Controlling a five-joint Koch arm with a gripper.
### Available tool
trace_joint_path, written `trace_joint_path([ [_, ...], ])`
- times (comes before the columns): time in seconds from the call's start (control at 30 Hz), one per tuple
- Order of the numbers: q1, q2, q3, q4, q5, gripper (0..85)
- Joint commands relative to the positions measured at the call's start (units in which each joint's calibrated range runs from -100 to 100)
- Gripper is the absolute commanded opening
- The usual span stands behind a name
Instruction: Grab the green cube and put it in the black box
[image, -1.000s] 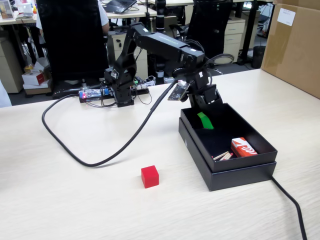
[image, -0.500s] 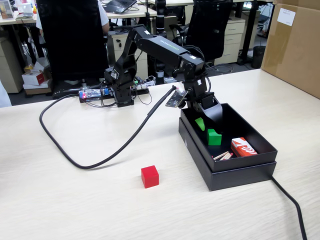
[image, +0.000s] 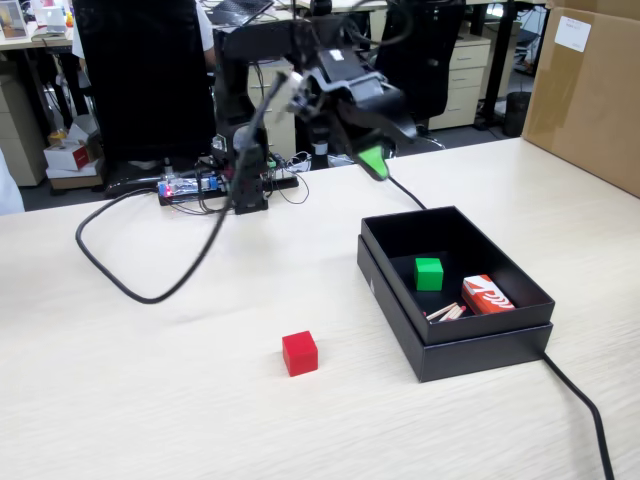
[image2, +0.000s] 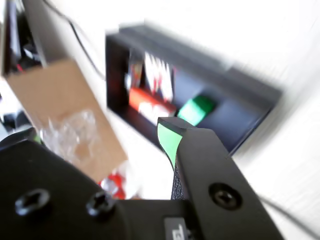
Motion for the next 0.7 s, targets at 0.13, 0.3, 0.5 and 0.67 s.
trace_joint_path([
  [0.13, -7.42, -22.33, -17.65, 3.86, -5.81, 48.9],
  [0.3, -10.99, -33.23, -33.15, 6.97, -6.79, 49.1],
  [0.5, -11.72, -45.62, -50.11, 8.53, -6.74, 50.5],
  [0.67, -11.58, -49.87, -60.89, 13.71, -6.64, 50.7],
])
